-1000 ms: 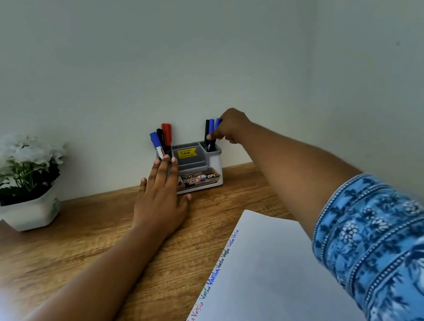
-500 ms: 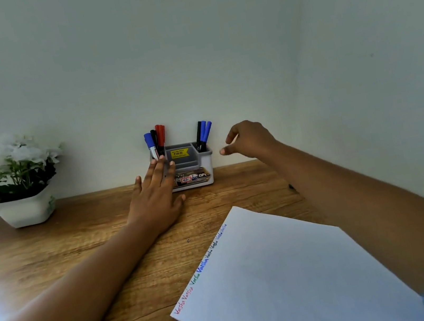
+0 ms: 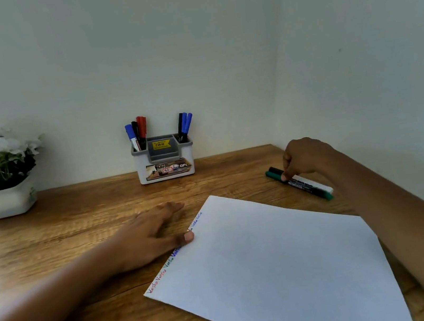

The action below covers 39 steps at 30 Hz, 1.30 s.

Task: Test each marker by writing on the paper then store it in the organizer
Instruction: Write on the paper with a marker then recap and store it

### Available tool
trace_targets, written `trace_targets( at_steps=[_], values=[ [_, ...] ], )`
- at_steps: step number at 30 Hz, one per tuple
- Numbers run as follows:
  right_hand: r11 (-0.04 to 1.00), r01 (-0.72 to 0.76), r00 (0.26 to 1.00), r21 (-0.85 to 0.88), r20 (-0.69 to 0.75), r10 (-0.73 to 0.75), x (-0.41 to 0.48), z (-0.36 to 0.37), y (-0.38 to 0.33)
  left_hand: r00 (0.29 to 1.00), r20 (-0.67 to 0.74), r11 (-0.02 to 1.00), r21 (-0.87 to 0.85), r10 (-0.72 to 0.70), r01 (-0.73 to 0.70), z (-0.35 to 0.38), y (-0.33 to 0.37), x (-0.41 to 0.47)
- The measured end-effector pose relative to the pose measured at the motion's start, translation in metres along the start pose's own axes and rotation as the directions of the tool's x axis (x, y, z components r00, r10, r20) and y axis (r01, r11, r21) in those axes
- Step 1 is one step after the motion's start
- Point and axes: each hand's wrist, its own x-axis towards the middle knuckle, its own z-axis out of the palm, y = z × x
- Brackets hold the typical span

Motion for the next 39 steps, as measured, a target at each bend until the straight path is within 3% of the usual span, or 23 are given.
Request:
trace_targets(
  at_steps=[6,9,12,15,18,24,31,39],
  values=[
    [0.992,0.069,0.997,-0.103,0.051,-0.064,-0.006,0.006,-0.012,1.0,-0.004,0.999,0.02,0.029,-0.029,0.004,-0.004,0.007],
    [0.964,0.265,0.964,0.025,0.029,-0.265,-0.023,0.009,-0.037,0.999,-0.016,0.999,0.005,0.033,-0.032,0.005,-0.006,0.008],
    [0.841,0.514,0.856,0.166,-0.036,-0.516,-0.051,0.013,-0.076,0.995,-0.079,0.996,-0.059,0.057,-0.062,0.006,-0.003,0.008],
    [0.703,0.698,0.716,0.133,-0.13,-0.686,-0.066,0.019,-0.102,0.962,-0.254,0.988,-0.088,0.1,-0.126,0.005,0.004,0.006],
    [0.64,0.765,0.64,0.068,-0.194,-0.744,-0.068,0.022,-0.107,0.888,-0.434,0.968,-0.114,0.153,-0.223,0.003,0.006,0.005],
    [0.548,0.837,0.518,0.003,-0.326,-0.791,-0.069,0.025,-0.111,0.793,-0.569,0.955,-0.047,0.217,-0.294,0.005,0.003,0.007],
    [0.54,0.839,0.533,0.065,-0.295,-0.793,-0.062,0.016,-0.102,0.755,-0.601,0.947,0.01,0.261,-0.32,0.005,0.002,0.015],
    [0.563,0.785,0.613,0.258,-0.193,-0.767,-0.061,0.01,-0.099,0.674,-0.645,0.913,0.095,0.359,-0.396,0.008,0.003,0.014]
  ],
)
